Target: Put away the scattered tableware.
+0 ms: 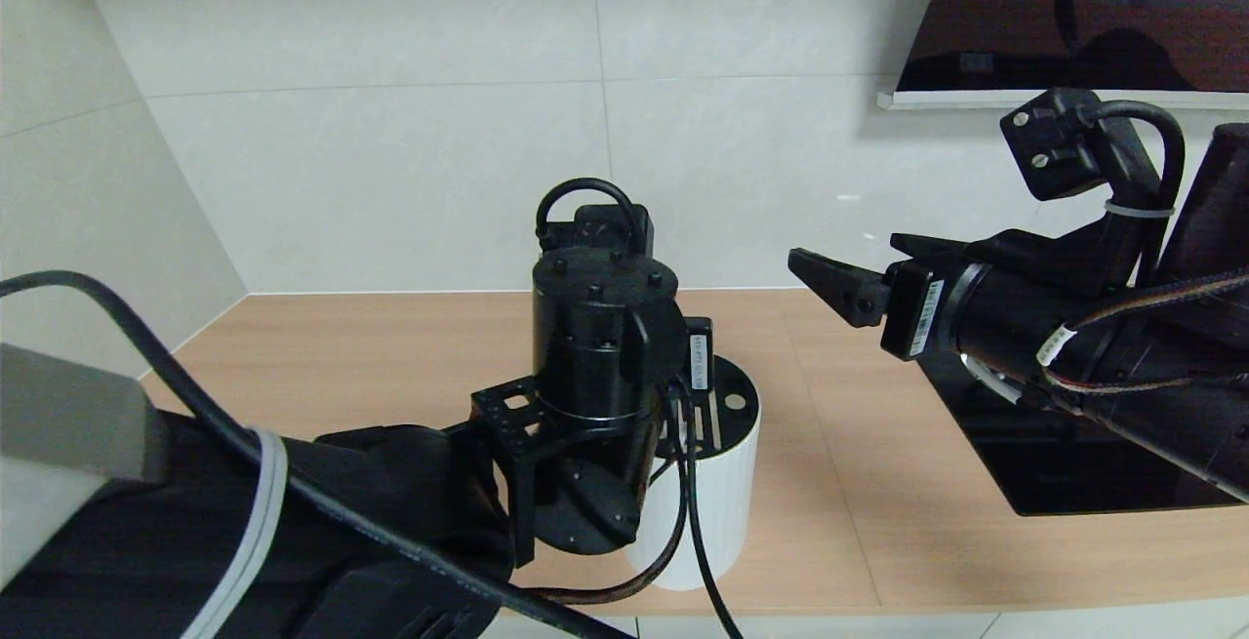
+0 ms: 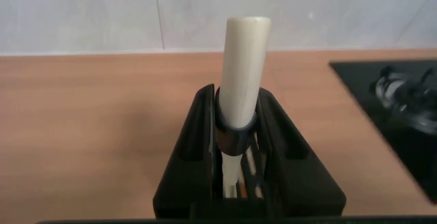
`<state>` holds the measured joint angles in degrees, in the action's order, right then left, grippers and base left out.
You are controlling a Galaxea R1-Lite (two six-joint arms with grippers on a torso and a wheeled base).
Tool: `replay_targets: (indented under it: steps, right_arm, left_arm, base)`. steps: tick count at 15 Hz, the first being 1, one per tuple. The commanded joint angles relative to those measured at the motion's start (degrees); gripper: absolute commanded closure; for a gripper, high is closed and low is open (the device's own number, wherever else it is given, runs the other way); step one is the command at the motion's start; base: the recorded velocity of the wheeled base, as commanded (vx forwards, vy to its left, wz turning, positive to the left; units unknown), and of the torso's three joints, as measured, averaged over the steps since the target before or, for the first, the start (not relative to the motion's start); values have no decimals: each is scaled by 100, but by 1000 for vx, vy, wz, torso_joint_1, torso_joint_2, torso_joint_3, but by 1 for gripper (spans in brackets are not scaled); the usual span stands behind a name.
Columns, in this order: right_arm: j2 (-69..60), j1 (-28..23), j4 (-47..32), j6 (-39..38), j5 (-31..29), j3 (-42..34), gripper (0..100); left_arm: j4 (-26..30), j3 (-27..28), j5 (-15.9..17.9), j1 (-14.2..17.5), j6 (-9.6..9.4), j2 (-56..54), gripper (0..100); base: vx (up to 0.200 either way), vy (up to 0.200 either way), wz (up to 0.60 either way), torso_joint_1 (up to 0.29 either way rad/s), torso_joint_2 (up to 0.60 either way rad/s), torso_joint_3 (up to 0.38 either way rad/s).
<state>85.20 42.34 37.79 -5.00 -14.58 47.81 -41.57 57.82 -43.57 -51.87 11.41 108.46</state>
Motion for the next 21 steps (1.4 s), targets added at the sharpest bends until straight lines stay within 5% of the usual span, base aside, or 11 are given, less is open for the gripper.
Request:
replay_targets:
  steps: [1, 14, 15, 21]
  right_arm:
    - [5, 3, 0, -1, -1, -9, 0]
    - [5, 3, 18, 8, -1, -35, 0]
    - [5, 3, 18, 8, -1, -35, 0]
    - [-3, 11, 27, 16, -1, -53, 0]
  left_arm:
    - [0, -60, -2, 2, -7, 132, 100]
    - [0, -157, 6, 2, 2, 255, 100]
    - [0, -157, 6, 2, 2, 255, 0]
    - [-27, -183, 24, 2, 2, 255, 0]
  base:
    - [0, 0, 0, 0, 0, 0]
    - [0, 0, 0, 0, 0, 0]
    - [0, 0, 0, 0, 0, 0]
    - [0, 0, 0, 0, 0, 0]
